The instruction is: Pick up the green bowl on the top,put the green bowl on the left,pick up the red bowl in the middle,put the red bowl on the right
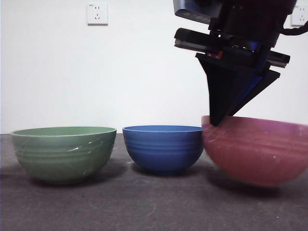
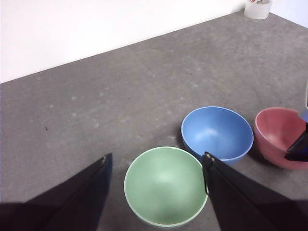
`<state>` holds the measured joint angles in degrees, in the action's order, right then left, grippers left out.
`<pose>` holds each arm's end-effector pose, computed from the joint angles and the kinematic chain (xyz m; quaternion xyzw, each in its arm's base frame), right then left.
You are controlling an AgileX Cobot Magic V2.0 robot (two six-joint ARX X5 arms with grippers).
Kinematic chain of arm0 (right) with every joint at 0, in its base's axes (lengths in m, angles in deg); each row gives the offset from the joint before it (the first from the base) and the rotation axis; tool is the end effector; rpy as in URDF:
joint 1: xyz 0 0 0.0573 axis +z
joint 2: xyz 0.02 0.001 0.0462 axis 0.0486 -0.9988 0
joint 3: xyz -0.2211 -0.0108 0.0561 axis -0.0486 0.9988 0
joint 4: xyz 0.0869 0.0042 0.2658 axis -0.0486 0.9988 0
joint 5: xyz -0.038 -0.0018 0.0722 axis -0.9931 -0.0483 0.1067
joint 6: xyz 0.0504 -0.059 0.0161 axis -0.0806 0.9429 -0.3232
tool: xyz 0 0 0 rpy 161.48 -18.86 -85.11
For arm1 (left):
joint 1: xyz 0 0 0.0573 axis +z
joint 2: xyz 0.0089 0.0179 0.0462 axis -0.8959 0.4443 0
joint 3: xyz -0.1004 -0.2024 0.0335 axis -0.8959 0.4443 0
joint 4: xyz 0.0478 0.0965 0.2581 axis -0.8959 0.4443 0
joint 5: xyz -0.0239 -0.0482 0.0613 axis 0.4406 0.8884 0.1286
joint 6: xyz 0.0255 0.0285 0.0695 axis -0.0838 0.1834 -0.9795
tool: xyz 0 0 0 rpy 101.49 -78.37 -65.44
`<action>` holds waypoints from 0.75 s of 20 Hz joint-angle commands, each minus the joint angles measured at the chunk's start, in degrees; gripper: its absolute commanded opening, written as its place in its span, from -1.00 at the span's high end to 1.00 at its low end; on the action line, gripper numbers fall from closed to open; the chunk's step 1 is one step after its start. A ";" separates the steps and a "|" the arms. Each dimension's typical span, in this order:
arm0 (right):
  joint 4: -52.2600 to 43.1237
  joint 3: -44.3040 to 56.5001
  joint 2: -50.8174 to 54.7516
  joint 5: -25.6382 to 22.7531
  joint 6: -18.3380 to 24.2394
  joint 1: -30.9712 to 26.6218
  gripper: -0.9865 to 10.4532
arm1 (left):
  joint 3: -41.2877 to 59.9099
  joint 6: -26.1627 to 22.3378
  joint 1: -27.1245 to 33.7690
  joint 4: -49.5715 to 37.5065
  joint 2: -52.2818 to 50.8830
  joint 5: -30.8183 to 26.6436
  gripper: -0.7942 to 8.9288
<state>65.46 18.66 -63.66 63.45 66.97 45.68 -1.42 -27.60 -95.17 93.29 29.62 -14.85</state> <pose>0.2088 0.2228 0.1575 -0.1714 0.4934 0.2502 0.8152 0.1550 -0.0874 0.3668 0.0623 0.1988 -0.2166 0.9538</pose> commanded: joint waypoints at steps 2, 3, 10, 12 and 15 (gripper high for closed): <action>-0.37 0.31 0.35 0.55 -0.46 0.13 0.38 | 0.22 0.59 0.15 0.28 -0.11 -0.09 0.19; -0.83 0.28 0.74 0.55 -0.17 0.13 0.38 | 0.22 0.66 0.15 0.26 -0.11 -0.07 0.19; -11.93 0.24 18.16 -11.91 10.03 -3.50 0.39 | 0.24 0.98 0.13 -1.49 0.20 0.13 0.19; -14.32 0.24 24.74 -12.02 12.48 -7.06 0.39 | 0.24 0.96 0.13 -4.11 1.33 0.31 0.19; -13.09 0.26 31.76 -11.76 13.92 -12.09 0.77 | 0.28 0.15 0.04 -7.80 6.08 3.58 0.55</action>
<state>52.26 18.64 -31.72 51.61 79.58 33.79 -1.42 -27.12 -95.17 85.75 35.41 -11.55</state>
